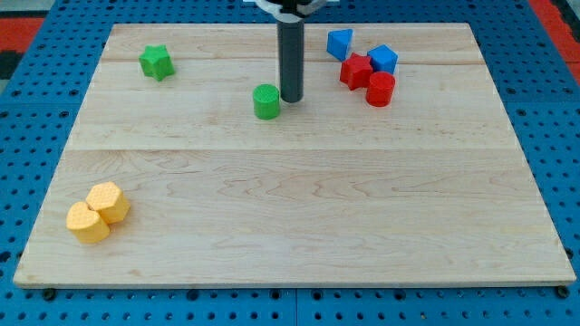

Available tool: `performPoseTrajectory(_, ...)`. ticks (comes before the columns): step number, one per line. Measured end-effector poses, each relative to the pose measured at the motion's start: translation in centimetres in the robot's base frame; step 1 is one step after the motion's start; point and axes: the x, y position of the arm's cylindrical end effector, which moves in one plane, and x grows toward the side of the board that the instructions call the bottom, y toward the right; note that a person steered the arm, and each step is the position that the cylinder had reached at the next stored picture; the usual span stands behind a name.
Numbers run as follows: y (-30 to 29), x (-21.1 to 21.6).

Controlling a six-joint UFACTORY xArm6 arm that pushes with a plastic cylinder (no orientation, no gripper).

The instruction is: Move the green star a bit down

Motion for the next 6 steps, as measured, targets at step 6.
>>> performPoseTrajectory(6, -20.3, -2.7)
